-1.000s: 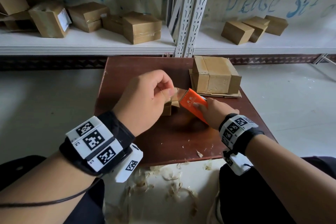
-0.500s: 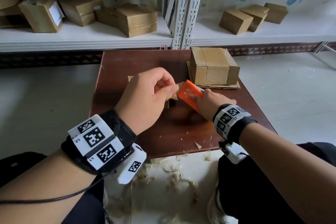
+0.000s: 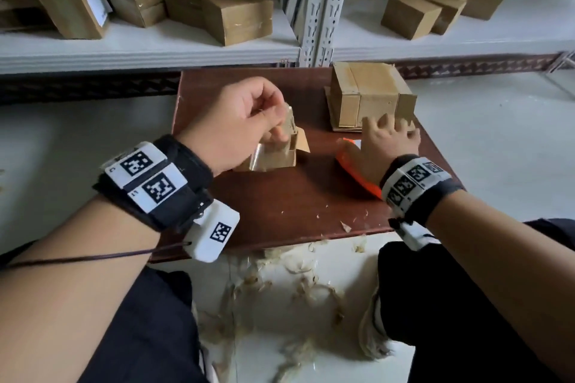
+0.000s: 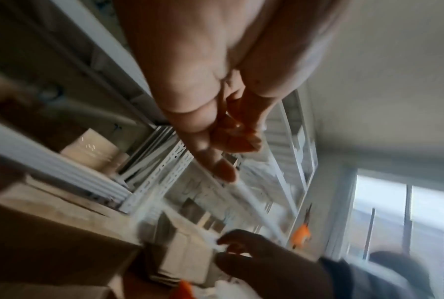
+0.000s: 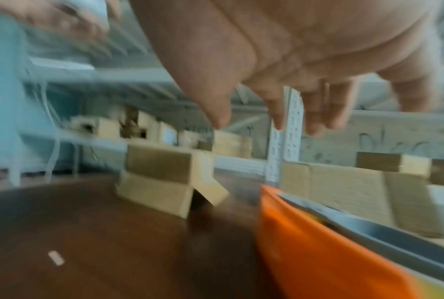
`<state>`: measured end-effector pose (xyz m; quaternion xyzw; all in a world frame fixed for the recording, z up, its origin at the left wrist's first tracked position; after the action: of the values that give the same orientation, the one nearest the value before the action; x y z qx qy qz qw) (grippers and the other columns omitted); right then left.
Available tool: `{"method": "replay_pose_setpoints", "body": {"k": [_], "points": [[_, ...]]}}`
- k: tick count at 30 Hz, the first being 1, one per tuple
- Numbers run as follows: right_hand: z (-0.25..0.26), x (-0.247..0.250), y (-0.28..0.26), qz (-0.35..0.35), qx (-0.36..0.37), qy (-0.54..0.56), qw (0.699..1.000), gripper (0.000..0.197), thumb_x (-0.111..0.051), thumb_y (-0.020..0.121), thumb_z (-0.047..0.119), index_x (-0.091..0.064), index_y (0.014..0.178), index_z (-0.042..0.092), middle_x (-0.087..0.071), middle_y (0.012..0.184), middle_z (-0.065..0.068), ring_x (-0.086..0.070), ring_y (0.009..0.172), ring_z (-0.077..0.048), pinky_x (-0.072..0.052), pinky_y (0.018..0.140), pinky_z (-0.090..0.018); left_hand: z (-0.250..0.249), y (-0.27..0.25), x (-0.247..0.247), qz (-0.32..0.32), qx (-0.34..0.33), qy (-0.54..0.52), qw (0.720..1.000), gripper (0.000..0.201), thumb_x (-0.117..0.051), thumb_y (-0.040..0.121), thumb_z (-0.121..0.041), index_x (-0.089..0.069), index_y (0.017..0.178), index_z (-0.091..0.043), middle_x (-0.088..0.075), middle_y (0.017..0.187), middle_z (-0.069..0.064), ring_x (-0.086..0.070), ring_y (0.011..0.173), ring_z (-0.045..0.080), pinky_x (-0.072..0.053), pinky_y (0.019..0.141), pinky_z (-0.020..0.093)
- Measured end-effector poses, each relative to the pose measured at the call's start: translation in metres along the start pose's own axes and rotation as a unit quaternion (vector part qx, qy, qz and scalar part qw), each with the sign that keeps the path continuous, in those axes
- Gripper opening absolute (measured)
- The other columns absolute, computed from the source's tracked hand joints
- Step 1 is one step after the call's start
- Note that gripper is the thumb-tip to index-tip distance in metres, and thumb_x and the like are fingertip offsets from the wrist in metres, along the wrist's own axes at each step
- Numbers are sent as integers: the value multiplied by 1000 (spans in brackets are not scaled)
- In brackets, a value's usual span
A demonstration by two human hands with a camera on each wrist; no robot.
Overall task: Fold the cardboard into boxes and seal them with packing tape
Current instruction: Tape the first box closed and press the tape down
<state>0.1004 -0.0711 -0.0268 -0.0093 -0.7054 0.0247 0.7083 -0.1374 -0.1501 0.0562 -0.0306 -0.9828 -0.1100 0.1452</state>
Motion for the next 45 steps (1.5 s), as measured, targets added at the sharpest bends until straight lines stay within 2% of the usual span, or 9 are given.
{"method": "replay_pose_setpoints", "body": {"k": [2,6,10,13,19,25,28,33,45], "points": [[25,19,-14,-11,117,156,981,52,-56,100,35,-47,150,27,-46,151,-9,-37,141,-32,-32,117,-44,-4,-3,-6,6,32,-110,993,15,-56,103,-2,-56,91,-12,-60,77,5,-62,65,12,-63,68,34],[54,39,-46,90,209,438,870,64,-58,90,-1,-52,149,20,-62,127,16,-59,104,14,-44,81,-2,-5,-9,-21,44,87,-258,961,12,-54,102,-5,-55,92,-10,-55,82,7,-58,71,17,-53,90,71],[77,36,-57,192,224,592,750,72,-62,62,10,-60,134,11,-69,121,-20,-68,106,-37,-57,83,-44,-4,-7,-23,69,105,-350,928,13,-51,102,-5,-54,90,-8,-52,79,6,-55,67,15,-49,91,75],[83,38,-56,216,213,627,718,42,-62,64,16,-65,105,11,-69,95,-20,-57,85,-33,-45,79,-47,-9,-3,-23,120,98,-431,889,10,-50,101,-9,-52,92,-11,-48,83,3,-45,69,10,-52,91,67],[87,49,-50,227,200,613,730,23,-80,88,21,-66,102,8,-75,88,-16,-71,105,-46,-53,81,-40,-10,12,0,119,77,-503,853,13,-42,104,-15,-49,94,-15,-49,81,-5,-50,67,5,-57,90,53],[69,50,-10,189,118,631,743,41,-85,71,32,-73,98,4,-75,85,-14,-74,78,-19,-64,82,-37,7,28,52,-26,72,-469,880,19,-42,107,-12,-52,90,-14,-48,81,-1,-56,65,7,-57,93,54],[67,55,6,165,95,653,733,38,-86,71,30,-75,97,4,-75,84,-14,-73,79,-21,-63,77,-32,35,32,79,-134,110,-358,918,18,-49,105,-7,-54,89,-13,-53,78,2,-60,63,9,-62,83,49],[69,47,35,111,100,534,832,19,-80,91,29,-79,79,14,-79,88,-18,-75,98,-40,-57,99,-56,88,30,115,-268,188,-70,942,13,-72,96,-16,-65,85,-15,-70,81,5,-71,66,8,-57,61,24],[93,18,72,159,-5,539,827,17,-75,96,21,-74,92,4,-74,89,-15,-71,72,-17,-61,58,-25,152,46,111,-303,283,-33,909,19,-65,101,-18,-56,85,-20,-70,90,1,-71,76,9,-53,63,24]]}}
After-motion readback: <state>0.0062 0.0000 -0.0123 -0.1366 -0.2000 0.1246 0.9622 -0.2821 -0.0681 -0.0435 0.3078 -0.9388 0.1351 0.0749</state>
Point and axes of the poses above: each hand's wrist, its own y-axis towards the middle knuckle, its own x-axis out of the back of the hand, z = x × y, the point moved 8 cm from there along y, towards the middle knuckle
